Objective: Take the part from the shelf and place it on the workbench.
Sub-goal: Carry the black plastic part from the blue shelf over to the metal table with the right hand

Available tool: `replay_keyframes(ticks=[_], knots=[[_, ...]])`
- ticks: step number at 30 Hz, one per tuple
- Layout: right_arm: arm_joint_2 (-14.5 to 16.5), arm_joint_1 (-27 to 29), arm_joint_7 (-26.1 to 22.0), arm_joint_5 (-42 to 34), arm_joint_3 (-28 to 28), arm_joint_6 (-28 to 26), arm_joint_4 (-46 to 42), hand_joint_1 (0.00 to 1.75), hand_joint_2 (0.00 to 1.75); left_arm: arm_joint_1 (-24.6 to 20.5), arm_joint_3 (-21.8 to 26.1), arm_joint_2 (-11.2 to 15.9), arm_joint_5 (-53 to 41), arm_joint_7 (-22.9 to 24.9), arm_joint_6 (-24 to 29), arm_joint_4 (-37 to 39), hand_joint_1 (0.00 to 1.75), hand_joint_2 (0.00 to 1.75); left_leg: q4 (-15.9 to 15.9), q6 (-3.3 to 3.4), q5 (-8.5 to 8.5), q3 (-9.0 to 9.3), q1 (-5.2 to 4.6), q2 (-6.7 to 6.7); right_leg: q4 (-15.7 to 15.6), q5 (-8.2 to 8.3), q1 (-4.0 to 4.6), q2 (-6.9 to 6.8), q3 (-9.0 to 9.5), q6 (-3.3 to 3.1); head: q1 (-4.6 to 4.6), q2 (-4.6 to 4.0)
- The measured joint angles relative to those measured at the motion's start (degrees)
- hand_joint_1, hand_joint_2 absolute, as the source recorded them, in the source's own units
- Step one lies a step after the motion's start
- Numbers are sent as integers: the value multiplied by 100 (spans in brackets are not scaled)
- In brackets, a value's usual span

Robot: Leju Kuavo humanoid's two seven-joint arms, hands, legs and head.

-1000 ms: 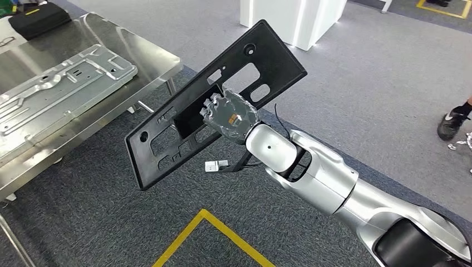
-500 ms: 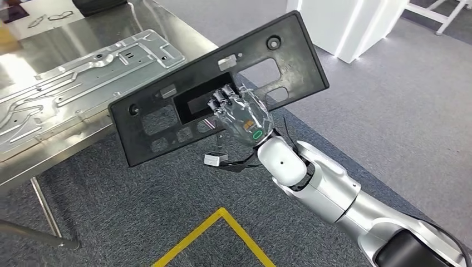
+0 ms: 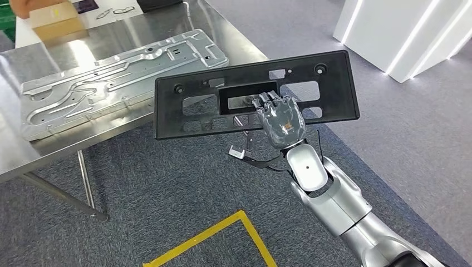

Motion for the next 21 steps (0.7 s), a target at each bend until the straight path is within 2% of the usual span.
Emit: replay_keyframes(ticks=[1,3,5,6,8,9,10,11,12,13,14,15,16,17,18,19,20,21], knots=[[0,61,-41,-56,-45,-1,11,175,175,5,1,0,-14,-1,-1,0,0,175,-111,-25,100,64,20,27,10,-17,-9,-84,4,17,0,0],[0,133,-113,-182,-135,4,27,175,175,13,2,4,-40,-4,-1,0,0,175,-862,-58,430,469,38,190,55,-67,-25,-234,11,71,0,0],[-1,159,-203,-370,-253,17,36,175,175,10,2,11,-55,-9,-1,0,0,175,-1436,-14,602,784,10,337,111,-128,-11,-356,15,146,0,0],[-1,170,-253,-466,-314,27,38,175,175,12,3,16,-59,-11,-1,0,0,175,-1513,28,596,821,-11,345,124,-150,2,-408,25,182,0,0],[1,198,-312,-596,-419,48,40,175,175,26,8,26,-59,-14,-1,0,0,175,-1500,118,600,823,-24,206,128,-182,3,-498,61,244,-1,1],[2,209,-325,-633,-460,59,42,175,175,33,9,30,-59,-15,-2,0,0,175,-1513,153,605,833,-19,141,161,-223,-14,-443,66,277,1,1],[3,216,-343,-668,-504,68,44,175,175,33,11,32,-59,-13,-3,0,0,175,-1528,191,613,846,-10,79,272,-309,-37,-310,29,303,1,1],[3,224,-372,-709,-548,82,47,175,175,23,13,34,-60,-10,-5,0,0,175,-1542,224,621,860,1,22,512,-454,-56,-126,-76,322,1,0],[3,236,-407,-750,-587,105,54,175,175,14,15,34,-60,-3,-7,0,0,175,-1545,249,624,863,2,-35,865,-634,-67,70,-243,330,1,0],[2,255,-445,-785,-621,131,66,175,175,3,20,36,-61,10,-9,0,0,175,-1544,268,624,863,-4,-101,1280,-811,-66,186,-451,329,1,0],[1,282,-473,-809,-644,156,81,175,175,-5,28,37,-61,23,-11,0,0,175,-1539,278,624,863,-12,-179,1642,-925,-63,241,-648,323,1,0],[1,312,-493,-822,-658,172,97,175,175,-7,37,37,-61,36,-14,0,0,175,-1531,283,622,864,-23,-263,1834,-930,-59,265,-773,311,1,0],[1,337,-507,-826,-668,179,109,175,175,-7,48,37,-61,45,-15,0,0,175,-1520,285,619,864,-33,-356,1798,-815,-56,282,-795,287,1,0],[1,352,-511,-829,-677,179,116,175,175,-7,58,37,-61,50,-17,0,0,175,-1508,286,616,865,-41,-448,1528,-603,-50,320,-703,252,1,0],[2,356,-510,-832,-688,179,119,175,175,-7,68,35,-61,53,-17,0,0,175,-1497,285,612,864,-41,-535,1120,-361,-43,430,-540,207,1,1],[2,356,-507,-836,-698,179,121,175,175,-10,76,26,-61,55,-20,0,0,175,-1485,276,610,853,-44,-617,719,-182,-47,607,-376,157,0,1],[2,352,-505,-841,-708,179,123,175,175,-13,83,18,-62,55,-23,0,0,175,-1478,260,612,837,-32,-692,422,-75,-45,751,-253,125,0,1],[3,351,-505,-846,-713,179,125,175,175,-10,89,12,-62,56,-26,0,0,175,-1477,231,616,815,-11,-765,264,-46,-39,850,-189,101,0,1]])
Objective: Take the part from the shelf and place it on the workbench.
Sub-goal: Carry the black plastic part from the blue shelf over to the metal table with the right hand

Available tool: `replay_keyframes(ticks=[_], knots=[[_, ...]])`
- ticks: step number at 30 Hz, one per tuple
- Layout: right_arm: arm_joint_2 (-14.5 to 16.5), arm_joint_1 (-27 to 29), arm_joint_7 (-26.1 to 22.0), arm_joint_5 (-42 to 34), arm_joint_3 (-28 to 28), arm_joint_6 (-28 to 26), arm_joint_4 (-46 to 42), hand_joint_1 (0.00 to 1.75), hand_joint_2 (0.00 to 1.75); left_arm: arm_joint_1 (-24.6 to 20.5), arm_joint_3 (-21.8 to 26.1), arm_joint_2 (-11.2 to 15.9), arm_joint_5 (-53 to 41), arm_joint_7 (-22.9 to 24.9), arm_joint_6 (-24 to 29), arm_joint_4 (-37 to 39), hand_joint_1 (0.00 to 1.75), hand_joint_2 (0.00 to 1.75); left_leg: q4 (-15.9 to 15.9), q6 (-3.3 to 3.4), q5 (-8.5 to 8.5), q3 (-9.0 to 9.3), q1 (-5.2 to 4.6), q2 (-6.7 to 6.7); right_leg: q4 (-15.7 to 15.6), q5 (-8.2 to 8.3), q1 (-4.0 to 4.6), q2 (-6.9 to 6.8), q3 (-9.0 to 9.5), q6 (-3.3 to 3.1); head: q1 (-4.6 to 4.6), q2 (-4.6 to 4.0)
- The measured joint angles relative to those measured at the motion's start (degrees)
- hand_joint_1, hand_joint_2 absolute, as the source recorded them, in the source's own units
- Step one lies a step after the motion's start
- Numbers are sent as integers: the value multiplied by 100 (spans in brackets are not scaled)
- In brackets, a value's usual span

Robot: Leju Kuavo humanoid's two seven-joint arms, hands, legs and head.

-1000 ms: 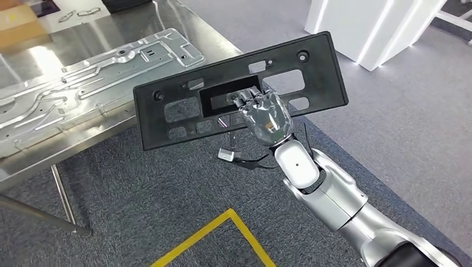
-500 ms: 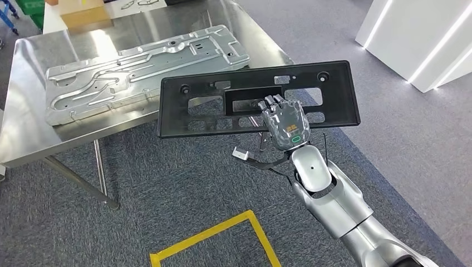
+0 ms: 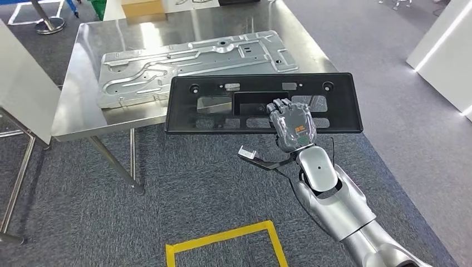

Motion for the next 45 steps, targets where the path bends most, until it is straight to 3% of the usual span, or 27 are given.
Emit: replay_keyframes(ticks=[1,2,3,5,6,7,9,10,12,14,15,17,18,20,22,24,25,26,28,30,34,38,45], knots=[[4,0,0,-3,-2,0,2,175,175,8,5,-4,-1,2,-2,0,0,175,-9,-42,10,-21,20,-80,-45,-17,8,6,20,-14,0,-1],[15,-3,0,-4,-2,2,2,175,175,24,9,1,-1,4,-2,0,0,175,-34,-88,26,-36,32,-165,-80,-8,10,-83,47,-19,1,-1],[31,-8,0,-5,-2,7,2,175,175,39,11,3,-2,8,-5,2,0,175,-31,-124,26,-51,28,-136,-129,7,1,-173,88,-25,0,-1],[75,-22,-1,-5,-3,33,4,175,175,36,14,8,-7,24,-13,5,0,175,181,-185,-114,-160,-3,227,-249,45,-31,-358,187,-43,-11,0],[89,-28,-1,-5,-3,54,7,175,175,21,15,11,-10,37,-17,7,0,175,459,-210,-271,-289,0,486,-282,49,-28,-455,221,-49,-16,0],[98,-29,-2,-5,-3,76,12,175,175,3,15,17,-12,50,-17,7,0,175,810,-246,-452,-464,9,655,-291,39,-21,-551,239,-61,-20,-1],[108,-25,-2,-5,-2,108,33,175,175,-13,17,23,-12,82,-18,7,0,175,1383,-312,-651,-758,44,762,-277,6,-15,-757,250,-61,-20,-1],[119,-22,-3,-5,-1,118,44,175,175,-13,17,24,-11,98,-19,7,0,175,1408,-338,-603,-771,61,780,-265,-14,-17,-850,252,-51,-20,-1],[149,-26,-4,-14,-1,139,55,175,175,-3,20,30,-12,127,-19,7,0,175,828,-371,-263,-452,82,895,-216,-72,-26,-1011,267,-13,-20,-1],[176,-42,-4,-29,-1,163,56,175,175,-1,28,38,-12,149,-22,7,0,175,190,-317,-23,-92,50,1072,-149,-149,-6,-1150,280,55,-19,-1],[188,-49,-4,-34,-1,169,56,175,175,1,36,39,-12,160,-26,7,0,175,39,-267,13,-16,30,1111,-124,-178,8,-1210,289,89,-17,-1],[214,-58,-11,-38,1,175,57,175,175,11,53,41,-13,174,-36,7,0,175,18,-167,6,-35,3,1018,-115,-204,27,-1321,312,143,-18,-1],[227,-63,-15,-44,1,174,57,175,175,17,58,41,-13,179,-42,7,0,175,9,-131,10,-34,14,955,-107,-228,16,-1322,318,172,-18,0],[247,-75,-20,-67,1,173,55,175,175,14,63,41,-20,182,-56,7,0,175,-22,-58,26,-14,42,842,116,-400,-22,-1053,233,222,-18,-1],[249,-77,-12,-98,1,173,61,175,175,-2,65,41,-29,185,-73,7,0,175,-36,0,38,-8,53,733,779,-740,-45,-694,-81,247,-18,-1],[239,-54,13,-123,1,172,85,175,175,-16,68,41,-35,191,-83,7,0,175,-27,32,36,-14,37,627,1469,-955,-37,-592,-457,248,-17,-1],[234,-41,40,-133,1,172,97,175,175,-16,70,41,-37,198,-86,7,0,175,-17,40,31,-14,29,575,1567,-907,-32,-581,-539,239,-17,-1],[231,-34,78,-138,-1,180,105,175,175,-11,74,41,-40,208,-89,7,0,175,-6,41,26,-11,23,528,1430,-747,-27,-576,-510,219,-17,-1],[233,-46,206,-139,-20,261,113,175,175,0,91,39,-46,232,-95,7,0,175,14,32,16,-4,14,448,686,-315,-16,-540,-216,153,-17,-1],[239,-80,321,-137,-54,383,134,175,175,1,118,36,-51,248,-103,7,0,175,33,-1,10,-29,-5,394,85,-98,0,-489,24,106,-17,-1],[261,-103,401,-169,-109,447,223,175,175,13,152,41,-87,265,-135,7,0,175,28,-11,2,-51,-3,385,-63,-79,12,-468,59,158,-19,-1],[267,-104,411,-173,-147,440,299,175,175,10,154,50,-96,266,-144,7,0,175,1,-46,24,-33,-1,389,-58,-68,11,-465,71,128,-18,-1],[286,-95,413,-156,-152,426,342,175,175,9,156,84,-101,263,-144,7,0,175,3,-2,4,-41,-19,390,-54,-49,-8,-461,91,146,-19,-1]])
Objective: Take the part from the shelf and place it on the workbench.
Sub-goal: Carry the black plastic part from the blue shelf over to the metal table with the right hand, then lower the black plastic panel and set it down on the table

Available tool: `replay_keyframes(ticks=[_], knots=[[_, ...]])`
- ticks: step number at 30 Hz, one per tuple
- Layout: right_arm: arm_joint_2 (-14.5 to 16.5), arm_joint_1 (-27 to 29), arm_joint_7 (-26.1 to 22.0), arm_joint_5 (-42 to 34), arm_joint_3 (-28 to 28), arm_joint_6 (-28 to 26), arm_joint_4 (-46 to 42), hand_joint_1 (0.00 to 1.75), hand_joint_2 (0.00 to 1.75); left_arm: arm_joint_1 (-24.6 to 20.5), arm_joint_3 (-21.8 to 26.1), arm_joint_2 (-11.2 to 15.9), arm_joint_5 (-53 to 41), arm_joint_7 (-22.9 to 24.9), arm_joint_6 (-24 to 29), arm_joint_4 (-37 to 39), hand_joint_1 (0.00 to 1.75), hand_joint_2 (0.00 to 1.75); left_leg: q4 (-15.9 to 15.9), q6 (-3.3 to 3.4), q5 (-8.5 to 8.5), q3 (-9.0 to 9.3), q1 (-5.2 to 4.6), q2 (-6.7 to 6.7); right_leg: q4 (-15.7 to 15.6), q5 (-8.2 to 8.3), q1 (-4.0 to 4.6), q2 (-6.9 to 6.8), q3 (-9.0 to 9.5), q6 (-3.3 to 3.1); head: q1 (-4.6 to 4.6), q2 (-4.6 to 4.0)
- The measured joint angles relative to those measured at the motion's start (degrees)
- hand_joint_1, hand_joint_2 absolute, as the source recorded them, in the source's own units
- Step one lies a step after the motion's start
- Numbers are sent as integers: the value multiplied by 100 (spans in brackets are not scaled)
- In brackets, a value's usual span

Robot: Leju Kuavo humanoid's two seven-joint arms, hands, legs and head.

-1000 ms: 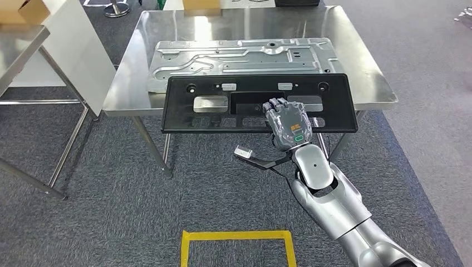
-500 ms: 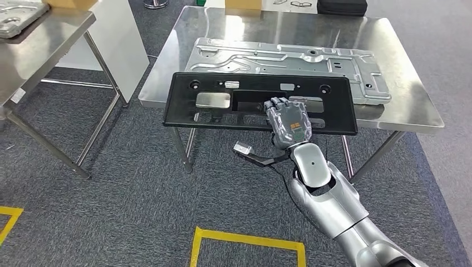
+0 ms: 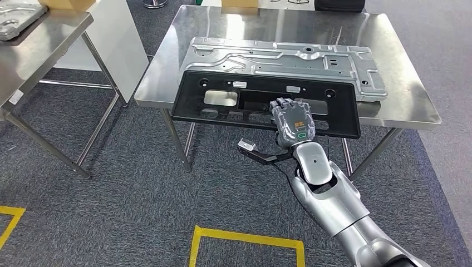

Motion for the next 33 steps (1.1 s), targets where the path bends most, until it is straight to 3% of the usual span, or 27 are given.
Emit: replay_keyframes(ticks=[3,5,8,9,10,12,13,15,17,19,20,22,24,26,28,30,31,33], knots=[[10,9,1,2,-11,-4,2,175,175,-3,0,12,-11,-4,0,0,0,175,-128,102,-31,100,6,8,111,66,-2,-14,-5,58,2,0],[11,-5,0,3,-20,-11,1,175,175,0,0,11,-16,-8,0,0,0,175,-180,148,-33,205,24,21,422,-151,-7,-40,-147,95,9,0],[11,0,0,4,-22,-19,8,175,175,5,1,12,-16,-10,1,0,0,175,-166,143,-55,231,29,41,1355,-619,-35,-57,-662,145,13,1],[10,14,1,4,-22,-19,14,175,175,7,2,10,-16,-10,1,0,0,175,-152,126,-74,236,34,40,1485,-627,-48,-60,-767,158,13,1],[10,25,1,4,-22,-19,20,175,175,9,2,8,-16,-10,0,0,0,175,-129,103,-101,248,42,37,1413,-523,-62,-64,-770,166,13,1],[11,31,1,6,-22,-19,27,175,175,16,2,1,-17,-11,1,0,0,175,-59,41,-187,284,64,29,741,-109,-88,-56,-490,180,13,1],[11,28,1,10,-23,-17,32,175,175,14,2,0,-19,-14,4,0,0,175,-20,5,-227,292,70,25,403,0,-83,-31,-354,175,14,1],[14,29,-2,19,-24,-14,41,175,175,9,2,1,-34,-20,13,0,0,175,2,-69,-279,276,71,15,95,14,-53,13,-222,109,13,0],[25,39,-2,23,-24,-13,46,175,175,2,2,2,-51,-28,17,-1,0,175,8,-137,-280,288,69,10,62,-1,-34,4,-175,-7,10,0],[48,38,-1,30,-30,-13,48,175,175,1,2,2,-62,-34,17,-1,0,175,174,-185,-281,268,68,111,8,-6,-46,-31,-50,-109,10,1],[61,27,-3,34,-32,-13,48,175,175,-3,2,2,-68,-37,17,-1,0,175,385,-201,-309,164,68,191,-15,-32,-50,-52,27,-151,10,1],[70,13,-9,43,-35,-11,53,175,175,-10,2,0,-79,-41,17,0,0,175,1069,-231,-480,-258,65,331,-43,-118,-36,-105,157,-202,10,0],[74,21,-15,46,-35,-10,71,175,175,-6,2,-1,-85,-45,16,0,0,175,1559,-244,-691,-676,66,368,-47,-229,-20,-146,279,-212,10,0],[85,32,-18,48,-35,-10,91,175,175,17,2,-4,-93,-46,15,0,0,175,1349,-215,-596,-767,65,380,-47,-355,-10,-164,433,-205,10,0],[94,32,-17,48,-35,-9,102,175,175,50,2,-3,-100,-49,15,0,0,175,603,-130,-40,-616,43,403,-47,-503,3,-177,598,-181,10,0],[99,32,-16,50,-35,-5,118,175,175,61,2,3,-101,-56,15,0,0,175,110,-63,356,-485,-8,440,-70,-634,12,-182,710,-119,10,0],[103,35,-16,51,-35,-4,125,175,175,59,2,4,-101,-60,14,0,0,175,40,-41,386,-453,-32,443,-73,-667,15,-184,757,-79,10,0],[116,27,-17,54,-37,-5,127,175,175,41,2,3,-101,-67,14,-1,0,175,10,7,266,-331,-38,425,-14,-614,10,-185,792,-6,9,1]])
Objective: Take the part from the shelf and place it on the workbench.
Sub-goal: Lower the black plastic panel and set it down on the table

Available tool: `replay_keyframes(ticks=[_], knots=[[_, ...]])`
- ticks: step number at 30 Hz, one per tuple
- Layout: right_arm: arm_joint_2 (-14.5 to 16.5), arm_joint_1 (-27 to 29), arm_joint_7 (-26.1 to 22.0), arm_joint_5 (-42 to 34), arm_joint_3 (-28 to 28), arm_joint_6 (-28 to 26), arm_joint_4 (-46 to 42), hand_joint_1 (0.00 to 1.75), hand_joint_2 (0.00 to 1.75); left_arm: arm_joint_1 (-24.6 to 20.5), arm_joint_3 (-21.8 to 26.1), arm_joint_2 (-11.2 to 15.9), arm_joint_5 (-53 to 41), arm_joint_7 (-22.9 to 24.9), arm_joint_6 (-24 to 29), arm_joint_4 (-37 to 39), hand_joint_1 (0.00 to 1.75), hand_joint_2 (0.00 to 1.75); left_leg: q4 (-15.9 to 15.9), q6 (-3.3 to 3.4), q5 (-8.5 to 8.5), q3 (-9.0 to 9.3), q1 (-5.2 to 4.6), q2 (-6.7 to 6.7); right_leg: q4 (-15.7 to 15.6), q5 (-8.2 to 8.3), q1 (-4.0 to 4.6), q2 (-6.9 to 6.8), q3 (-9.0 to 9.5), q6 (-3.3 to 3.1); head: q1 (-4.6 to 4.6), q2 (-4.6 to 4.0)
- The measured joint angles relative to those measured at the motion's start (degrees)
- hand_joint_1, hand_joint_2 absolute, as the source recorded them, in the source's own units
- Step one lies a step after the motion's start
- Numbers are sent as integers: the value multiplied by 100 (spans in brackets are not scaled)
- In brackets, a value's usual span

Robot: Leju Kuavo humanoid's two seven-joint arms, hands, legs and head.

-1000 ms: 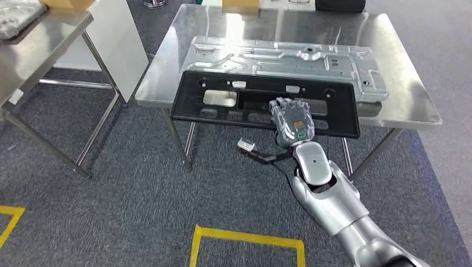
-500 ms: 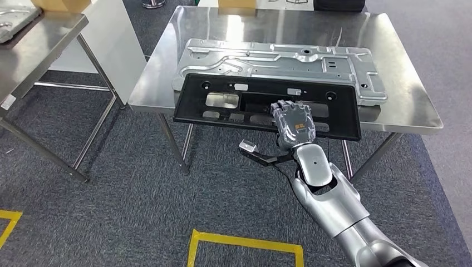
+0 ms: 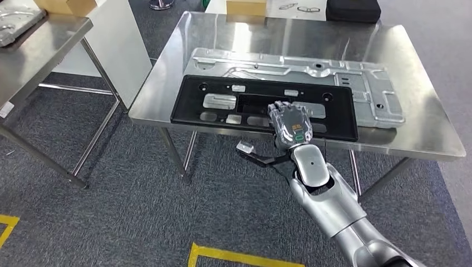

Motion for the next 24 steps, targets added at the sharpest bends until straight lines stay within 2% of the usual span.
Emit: replay_keyframes(ticks=[1,3,4,5,6,7,8,9,11,12,13,14,16,18,19,21,22,23,24], knots=[[8,-9,-1,1,-2,-1,-3,175,175,-2,0,1,-1,-1,1,0,0,175,-44,33,-39,88,11,-13,153,73,-7,14,-44,25,1,1],[20,-38,-1,1,-5,-4,-5,175,175,-11,0,2,-1,-2,4,0,0,175,-124,86,-123,276,31,-32,756,162,-28,50,-392,67,3,1],[20,-41,-1,1,-7,-4,0,175,175,-12,0,2,-1,-3,5,1,0,175,-146,101,-179,358,33,-41,1117,67,-30,59,-632,87,4,0],[18,-35,-1,1,-7,-3,7,175,175,-18,0,2,-1,-4,6,1,0,175,-154,109,-248,436,34,-56,1409,-103,-30,62,-879,108,5,0],[14,-19,-1,1,-7,-2,16,175,175,-21,0,2,-1,-5,8,1,0,175,-154,110,-324,526,32,-75,1559,-320,-28,62,-1083,124,5,0],[10,-1,-1,1,-7,0,25,175,175,-22,0,-1,-1,-8,13,1,0,175,-153,111,-406,629,29,-97,1556,-486,-24,63,-1227,129,5,0],[7,12,-1,1,-7,1,33,175,175,-20,0,-4,-1,-9,17,1,0,175,-153,109,-489,741,24,-118,1401,-517,-14,64,-1307,119,5,0],[4,19,-1,1,-7,3,42,175,175,-17,0,-8,0,-11,23,1,0,175,-153,104,-575,858,18,-134,1112,-362,4,65,-1332,85,5,0],[-16,25,2,1,-7,20,64,175,175,-1,0,-26,1,-15,30,3,0,175,-148,81,-743,1037,8,-159,389,437,59,79,-1307,-15,6,1],[-28,28,6,1,-7,39,74,175,175,-3,0,-35,1,-18,31,4,0,175,-147,58,-821,1103,0,-174,137,780,87,88,-1280,-61,8,1],[-38,32,10,0,-7,59,80,175,175,-2,0,-44,1,-20,32,6,0,175,-147,31,-872,1163,-4,-189,-8,1000,105,94,-1254,-100,10,0],[-45,29,15,-1,-8,76,82,175,175,-10,1,-50,0,-21,33,7,0,175,-122,-5,-874,1207,-14,-203,-57,1036,112,98,-1216,-134,12,0],[-45,17,21,-2,-12,84,73,175,175,-10,2,-44,-1,-20,34,7,0,175,82,-61,-774,1151,-13,-189,-138,981,84,84,-1059,-208,13,-1],[-44,0,23,-3,-15,84,65,175,175,-15,2,-41,-1,-21,34,7,0,175,635,-111,-678,823,-2,-129,-236,917,50,79,-867,-264,9,-1],[-43,-1,23,-3,-16,84,63,175,175,-21,2,-43,-1,-21,35,7,0,175,969,-139,-741,586,10,-95,-272,863,42,77,-774,-279,8,-1],[-43,14,18,-3,-16,85,64,175,175,-29,2,-42,-1,-20,36,7,0,175,1429,-199,-1128,138,34,-64,-305,727,21,77,-588,-277,6,-1],[-43,27,17,-4,-16,85,67,175,175,-24,2,-41,0,-19,36,7,0,175,1468,-222,-1330,-4,47,-53,-311,649,10,80,-486,-267,5,-1],[-43,37,17,-4,-16,85,71,175,175,-16,2,-41,1,-18,36,7,0,175,1359,-232,-1423,-74,61,-44,-312,567,0,82,-379,-254,5,-1],[-44,43,17,-7,-16,85,77,175,175,-7,2,-41,1,-17,36,7,0,175,1121,-232,-1361,-86,74,-38,-312,482,-10,84,-267,-235,6,-1]])
